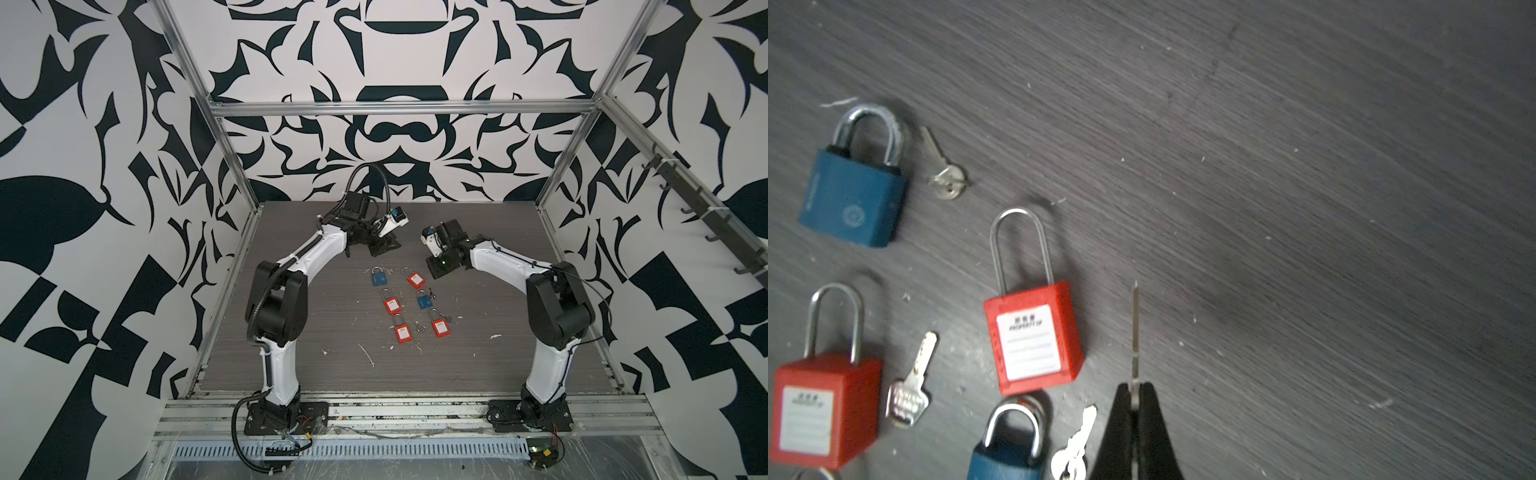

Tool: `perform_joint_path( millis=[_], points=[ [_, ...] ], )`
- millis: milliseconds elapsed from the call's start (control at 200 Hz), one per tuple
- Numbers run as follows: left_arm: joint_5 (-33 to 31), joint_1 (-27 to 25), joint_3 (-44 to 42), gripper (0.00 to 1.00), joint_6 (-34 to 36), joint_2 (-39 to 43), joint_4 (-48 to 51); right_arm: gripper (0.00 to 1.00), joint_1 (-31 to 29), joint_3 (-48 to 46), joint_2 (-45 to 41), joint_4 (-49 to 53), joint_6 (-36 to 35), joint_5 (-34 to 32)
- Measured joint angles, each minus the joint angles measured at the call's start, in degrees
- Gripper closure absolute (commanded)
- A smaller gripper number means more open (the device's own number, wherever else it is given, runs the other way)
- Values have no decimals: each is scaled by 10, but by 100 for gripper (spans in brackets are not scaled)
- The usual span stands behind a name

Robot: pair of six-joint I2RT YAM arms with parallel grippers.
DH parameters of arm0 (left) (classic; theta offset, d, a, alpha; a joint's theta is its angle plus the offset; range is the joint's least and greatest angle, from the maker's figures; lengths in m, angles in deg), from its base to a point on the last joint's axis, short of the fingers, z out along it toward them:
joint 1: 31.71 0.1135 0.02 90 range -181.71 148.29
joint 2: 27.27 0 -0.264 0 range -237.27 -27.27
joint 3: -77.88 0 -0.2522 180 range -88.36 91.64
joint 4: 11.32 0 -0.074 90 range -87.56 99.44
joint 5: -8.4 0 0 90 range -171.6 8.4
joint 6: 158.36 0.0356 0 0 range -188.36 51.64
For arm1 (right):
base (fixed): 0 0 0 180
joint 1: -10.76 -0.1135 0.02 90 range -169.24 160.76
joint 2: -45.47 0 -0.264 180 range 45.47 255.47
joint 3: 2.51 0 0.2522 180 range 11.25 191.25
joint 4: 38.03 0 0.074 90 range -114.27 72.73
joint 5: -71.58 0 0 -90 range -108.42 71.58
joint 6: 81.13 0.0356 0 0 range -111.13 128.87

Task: Lock with the key

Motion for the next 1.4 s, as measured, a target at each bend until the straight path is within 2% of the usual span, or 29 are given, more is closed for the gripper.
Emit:
perform_joint_path(
  millis=[190, 300, 395, 530, 895, 1065, 1400],
  points=[
    [-2, 5, -139, 62, -44, 79, -41, 98, 0, 26, 59, 15, 36, 14],
    [-6, 4, -187, 63, -64, 103, -55, 88, 0, 32, 67, 16, 47, 29],
    [-8, 4, -200, 63, -77, 110, -61, 76, 0, 36, 70, 16, 51, 41],
    [-10, 4, -206, 62, -90, 121, -70, 66, 0, 35, 67, 16, 50, 45],
    [-12, 4, -226, 61, -107, 151, -85, 50, -8, 31, 19, 22, 13, 30],
    [-12, 4, -241, 61, -109, 166, -89, 29, -35, 31, 14, 20, -9, 30],
    [-21, 4, -260, 61, -110, 189, -88, 28, -70, 46, 60, 20, -5, 10]
  ],
)
